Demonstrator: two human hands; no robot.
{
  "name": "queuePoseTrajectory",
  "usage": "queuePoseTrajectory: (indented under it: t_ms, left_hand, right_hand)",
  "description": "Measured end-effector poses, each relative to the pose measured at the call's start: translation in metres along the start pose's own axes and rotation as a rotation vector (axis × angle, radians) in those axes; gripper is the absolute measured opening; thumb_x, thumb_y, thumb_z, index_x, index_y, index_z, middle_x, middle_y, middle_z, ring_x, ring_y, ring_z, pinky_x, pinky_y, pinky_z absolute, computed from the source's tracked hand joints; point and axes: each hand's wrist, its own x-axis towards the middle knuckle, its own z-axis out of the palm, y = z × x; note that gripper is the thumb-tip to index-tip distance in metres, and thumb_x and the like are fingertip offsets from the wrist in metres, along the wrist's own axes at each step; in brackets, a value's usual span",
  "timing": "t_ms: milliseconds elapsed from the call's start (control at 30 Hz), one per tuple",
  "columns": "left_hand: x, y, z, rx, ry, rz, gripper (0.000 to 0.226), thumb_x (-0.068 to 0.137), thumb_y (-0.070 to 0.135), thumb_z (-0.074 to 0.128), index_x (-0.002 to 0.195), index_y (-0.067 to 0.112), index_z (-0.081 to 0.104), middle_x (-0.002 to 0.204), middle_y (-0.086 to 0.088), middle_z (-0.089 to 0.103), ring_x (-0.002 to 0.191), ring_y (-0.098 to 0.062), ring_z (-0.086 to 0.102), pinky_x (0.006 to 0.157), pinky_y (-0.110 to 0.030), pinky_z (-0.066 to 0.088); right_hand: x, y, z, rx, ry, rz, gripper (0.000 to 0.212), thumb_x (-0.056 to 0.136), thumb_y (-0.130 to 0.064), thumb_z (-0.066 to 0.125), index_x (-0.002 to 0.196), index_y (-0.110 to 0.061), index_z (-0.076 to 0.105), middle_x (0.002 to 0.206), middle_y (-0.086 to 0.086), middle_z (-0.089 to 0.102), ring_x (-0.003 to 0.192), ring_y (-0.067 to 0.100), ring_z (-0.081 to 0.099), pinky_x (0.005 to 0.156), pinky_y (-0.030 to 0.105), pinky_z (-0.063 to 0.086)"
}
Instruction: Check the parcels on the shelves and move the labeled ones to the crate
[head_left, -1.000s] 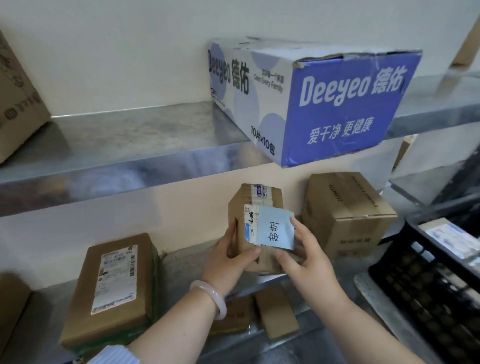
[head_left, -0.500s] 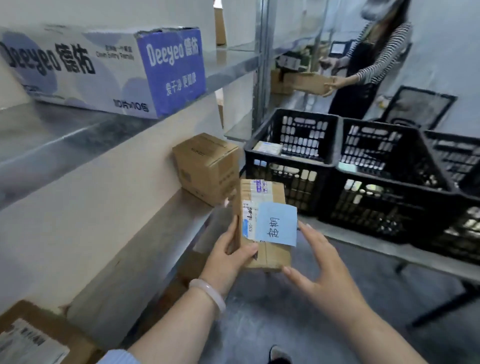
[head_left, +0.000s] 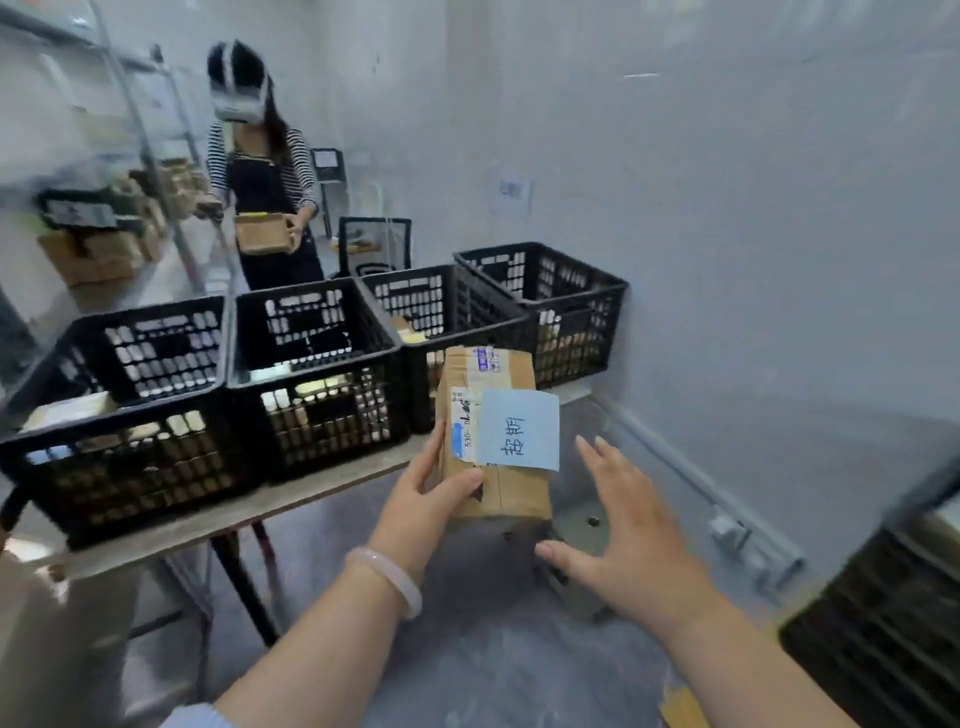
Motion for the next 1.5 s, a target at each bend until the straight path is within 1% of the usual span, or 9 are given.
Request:
queuePoseTrajectory:
  t_ms: [167, 333, 467, 667, 900, 1033, 1200, 1400, 1500]
  left_hand:
    - [0.015, -0.008, 0.149, 0.031, -0.291, -0.035, 0.058, 0.09, 0.02, 0.067, 0.139, 0.045, 0.047, 0.117, 0.011, 0.071, 0.099, -0.009, 0.07, 0.08, -0.031, 0.057]
    - [0.011, -0.021, 0.288, 0.04, -0.53, -0.096, 0.061, 0.081, 0.035, 0.072, 0.135, 0.05, 0.049, 0.119, 0.01, 0.07, 0.109, -0.02, 0.067, 0.099, -0.052, 0.05]
    - [-0.005, -0.037, 0.374, 0.052, -0.67, -0.145, 0.048, 0.092, 0.027, 0.063, 0.135, 0.045, 0.051, 0.117, 0.01, 0.071, 0.103, -0.016, 0.069, 0.082, -0.039, 0.058]
    - [-0.002, -0.061, 0.452, 0.199, -0.821, -0.241, 0.051, 0.086, 0.042, 0.068, 0.129, 0.06, 0.049, 0.124, 0.011, 0.064, 0.116, -0.024, 0.058, 0.098, -0.051, 0.05]
    - [0.048, -0.08, 0.51, 0.26, -0.848, -0.392, 0.042, 0.09, 0.035, 0.066, 0.128, 0.05, 0.054, 0.11, 0.001, 0.071, 0.097, -0.023, 0.07, 0.08, -0.043, 0.059]
    - [0.079, -0.094, 0.537, 0.358, -0.896, -0.421, 0.036, 0.083, 0.047, 0.068, 0.117, 0.056, 0.059, 0.109, 0.001, 0.073, 0.104, -0.028, 0.067, 0.094, -0.052, 0.052]
    - [0.103, -0.114, 0.562, 0.484, -0.963, -0.346, 0.023, 0.077, 0.056, 0.062, 0.099, 0.059, 0.067, 0.101, 0.009, 0.075, 0.111, -0.025, 0.063, 0.107, -0.052, 0.041]
    - [0.104, -0.115, 0.569, 0.557, -0.933, -0.036, 0.048, 0.1, 0.029, 0.051, 0.145, 0.04, 0.04, 0.131, 0.016, 0.057, 0.11, -0.007, 0.053, 0.086, -0.021, 0.041]
    - [0.109, -0.116, 0.563, 0.665, -0.952, 0.221, 0.066, 0.095, 0.034, 0.059, 0.152, 0.038, 0.028, 0.151, 0.012, 0.037, 0.136, -0.011, 0.037, 0.109, -0.03, 0.037]
  right_hand:
    - [-0.055, 0.081, -0.096, -0.061, 0.103, 0.231, 0.104, 0.072, -0.073, 0.061, 0.138, -0.057, -0.018, 0.157, -0.023, -0.01, 0.146, 0.002, -0.007, 0.121, 0.033, 0.004]
    - [-0.114, 0.148, -0.172, -0.121, 0.269, 0.418, 0.107, 0.072, -0.072, 0.063, 0.149, -0.047, -0.008, 0.159, -0.021, -0.005, 0.147, 0.004, -0.002, 0.121, 0.035, 0.012]
    - [-0.163, 0.189, -0.205, -0.125, 0.312, 0.604, 0.109, 0.07, -0.074, 0.063, 0.149, -0.046, -0.007, 0.159, -0.022, -0.004, 0.147, 0.004, 0.0, 0.121, 0.036, 0.015]
    - [-0.199, 0.227, -0.224, -0.072, 0.404, 0.802, 0.108, 0.069, -0.072, 0.065, 0.148, -0.051, -0.006, 0.157, -0.026, -0.001, 0.146, 0.003, 0.003, 0.12, 0.038, 0.019]
    - [-0.187, 0.257, -0.231, -0.023, 0.409, 0.943, 0.099, 0.072, -0.072, 0.06, 0.149, -0.051, 0.001, 0.157, -0.028, -0.004, 0.146, 0.003, 0.002, 0.12, 0.039, 0.019]
    - [-0.171, 0.274, -0.237, -0.038, 0.419, 0.978, 0.094, 0.076, -0.072, 0.057, 0.148, -0.052, 0.0, 0.156, -0.03, -0.006, 0.146, 0.0, -0.003, 0.12, 0.039, 0.016]
    - [-0.157, 0.291, -0.24, -0.025, 0.434, 1.028, 0.091, 0.078, -0.071, 0.054, 0.148, -0.053, -0.001, 0.155, -0.033, -0.009, 0.145, -0.001, -0.004, 0.12, 0.04, 0.018]
    - [-0.147, 0.303, -0.233, -0.002, 0.419, 1.061, 0.088, 0.079, -0.07, 0.055, 0.148, -0.054, 0.001, 0.154, -0.034, -0.007, 0.145, 0.0, 0.0, 0.119, 0.042, 0.022]
    - [-0.143, 0.308, -0.23, -0.005, 0.407, 1.062, 0.089, 0.078, -0.07, 0.055, 0.148, -0.054, 0.001, 0.155, -0.032, -0.006, 0.145, 0.0, 0.0, 0.119, 0.041, 0.021]
